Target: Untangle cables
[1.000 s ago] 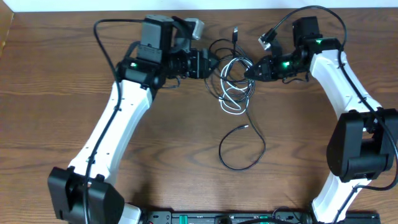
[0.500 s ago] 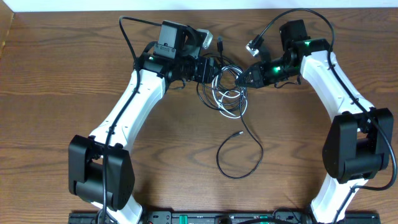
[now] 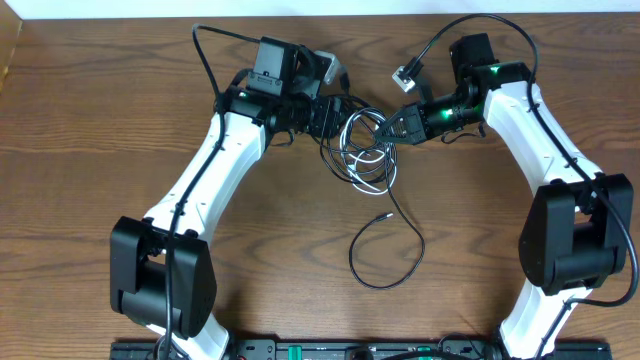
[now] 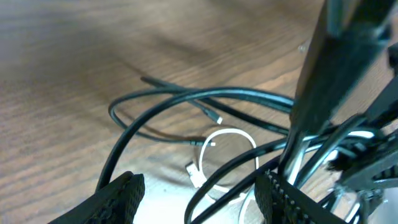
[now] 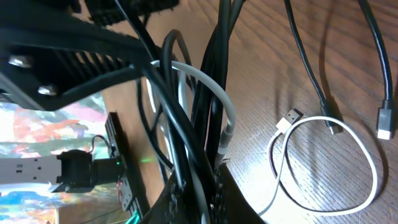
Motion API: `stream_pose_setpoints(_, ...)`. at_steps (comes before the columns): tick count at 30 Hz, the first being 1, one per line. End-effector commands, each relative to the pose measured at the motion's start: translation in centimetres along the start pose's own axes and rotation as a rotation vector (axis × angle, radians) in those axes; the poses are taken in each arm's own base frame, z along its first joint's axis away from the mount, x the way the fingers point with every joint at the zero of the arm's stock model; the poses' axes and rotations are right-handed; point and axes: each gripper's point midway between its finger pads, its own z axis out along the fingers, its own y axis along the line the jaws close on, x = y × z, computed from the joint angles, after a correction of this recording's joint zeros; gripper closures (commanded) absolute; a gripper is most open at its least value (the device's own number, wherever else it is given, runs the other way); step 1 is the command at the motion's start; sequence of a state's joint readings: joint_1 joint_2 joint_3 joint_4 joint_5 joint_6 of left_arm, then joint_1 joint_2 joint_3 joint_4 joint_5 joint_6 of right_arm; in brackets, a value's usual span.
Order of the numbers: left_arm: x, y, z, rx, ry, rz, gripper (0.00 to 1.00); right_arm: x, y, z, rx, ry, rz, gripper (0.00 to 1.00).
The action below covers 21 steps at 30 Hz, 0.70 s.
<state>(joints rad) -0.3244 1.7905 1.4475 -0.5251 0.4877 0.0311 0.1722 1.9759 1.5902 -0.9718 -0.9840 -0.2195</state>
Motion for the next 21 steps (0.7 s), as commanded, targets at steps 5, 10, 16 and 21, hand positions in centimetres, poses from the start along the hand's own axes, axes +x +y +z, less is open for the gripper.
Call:
stream_pose_setpoints(5, 2.8, -1.9, 0.6, 0.133, 0.093, 0.048, 0.37, -1.3, 3.8, -2.0, -0.07, -0.068, -0.098, 0.99)
stream_pose_setpoints(10, 2.6, -1.9, 0.7, 0.133, 0.087, 0.051, 0.38, -1.4, 4.3, -2.0, -0.097, -0.071, -0.095, 0.99)
stream_pose_setpoints(16, 2.2, -1.2, 1.7, 0.118, 0.068, 0.059, 0.47, -1.4, 5.4, -2.3, -0.152, -0.081, -0.095, 0.99)
stream_pose_setpoints(21, 1.9, 2.7, 3.3, -0.07, 0.054, -0.129, 0.91, -1.6, 6.2, -2.9, -0.153, -0.095, -0.113, 0.99)
